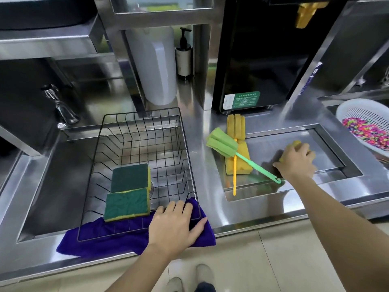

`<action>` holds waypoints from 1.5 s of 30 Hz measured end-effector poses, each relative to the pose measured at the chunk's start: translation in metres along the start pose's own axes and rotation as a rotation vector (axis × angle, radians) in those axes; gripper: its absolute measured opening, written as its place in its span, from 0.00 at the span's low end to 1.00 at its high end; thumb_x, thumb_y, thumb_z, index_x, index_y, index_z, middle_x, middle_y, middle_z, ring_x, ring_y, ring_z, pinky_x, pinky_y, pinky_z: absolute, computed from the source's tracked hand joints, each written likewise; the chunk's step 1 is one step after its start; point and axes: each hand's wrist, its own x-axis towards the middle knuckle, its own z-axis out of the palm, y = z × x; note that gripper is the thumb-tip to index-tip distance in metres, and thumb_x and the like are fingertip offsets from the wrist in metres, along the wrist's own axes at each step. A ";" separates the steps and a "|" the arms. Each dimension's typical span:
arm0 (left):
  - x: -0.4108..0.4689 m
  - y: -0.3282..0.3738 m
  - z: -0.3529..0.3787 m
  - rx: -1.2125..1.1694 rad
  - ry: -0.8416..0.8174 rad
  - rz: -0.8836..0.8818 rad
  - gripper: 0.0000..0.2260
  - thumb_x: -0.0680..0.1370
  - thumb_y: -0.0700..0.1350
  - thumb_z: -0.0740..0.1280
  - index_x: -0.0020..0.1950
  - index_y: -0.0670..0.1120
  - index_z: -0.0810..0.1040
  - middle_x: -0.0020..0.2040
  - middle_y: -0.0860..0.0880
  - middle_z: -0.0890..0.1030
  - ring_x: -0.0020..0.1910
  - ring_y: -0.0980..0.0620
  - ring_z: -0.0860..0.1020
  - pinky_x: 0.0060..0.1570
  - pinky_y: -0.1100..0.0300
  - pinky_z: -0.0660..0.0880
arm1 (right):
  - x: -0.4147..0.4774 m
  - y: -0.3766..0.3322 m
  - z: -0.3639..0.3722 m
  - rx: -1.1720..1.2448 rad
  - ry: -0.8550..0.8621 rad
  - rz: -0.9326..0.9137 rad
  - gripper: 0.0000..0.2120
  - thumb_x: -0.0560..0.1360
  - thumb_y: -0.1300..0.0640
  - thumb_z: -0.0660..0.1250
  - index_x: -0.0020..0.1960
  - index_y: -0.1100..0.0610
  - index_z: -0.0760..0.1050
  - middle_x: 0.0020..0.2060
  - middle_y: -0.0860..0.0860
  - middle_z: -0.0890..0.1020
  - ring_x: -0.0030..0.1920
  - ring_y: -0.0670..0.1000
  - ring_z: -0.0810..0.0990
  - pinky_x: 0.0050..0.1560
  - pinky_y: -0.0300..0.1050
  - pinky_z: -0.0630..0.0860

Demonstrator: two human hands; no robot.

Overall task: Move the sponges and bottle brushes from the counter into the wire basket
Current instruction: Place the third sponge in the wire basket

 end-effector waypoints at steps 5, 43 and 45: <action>0.001 0.000 0.000 0.008 0.009 0.006 0.22 0.75 0.62 0.57 0.39 0.45 0.78 0.34 0.48 0.76 0.32 0.46 0.76 0.29 0.53 0.72 | -0.004 -0.034 -0.026 0.583 0.264 0.003 0.17 0.71 0.67 0.65 0.58 0.67 0.66 0.62 0.66 0.65 0.56 0.65 0.71 0.54 0.52 0.70; -0.045 -0.076 -0.005 0.103 0.258 -0.221 0.23 0.79 0.61 0.56 0.32 0.47 0.73 0.31 0.51 0.72 0.30 0.50 0.71 0.32 0.58 0.66 | -0.113 -0.310 0.061 1.014 -0.595 -0.148 0.22 0.73 0.51 0.69 0.59 0.60 0.65 0.55 0.56 0.75 0.53 0.54 0.74 0.57 0.52 0.72; -0.045 -0.076 -0.005 0.096 0.251 -0.225 0.22 0.79 0.61 0.56 0.33 0.47 0.74 0.31 0.51 0.72 0.30 0.50 0.71 0.32 0.58 0.66 | -0.114 -0.316 0.068 0.978 -0.602 -0.161 0.22 0.74 0.51 0.68 0.60 0.61 0.64 0.53 0.56 0.74 0.52 0.53 0.72 0.55 0.49 0.70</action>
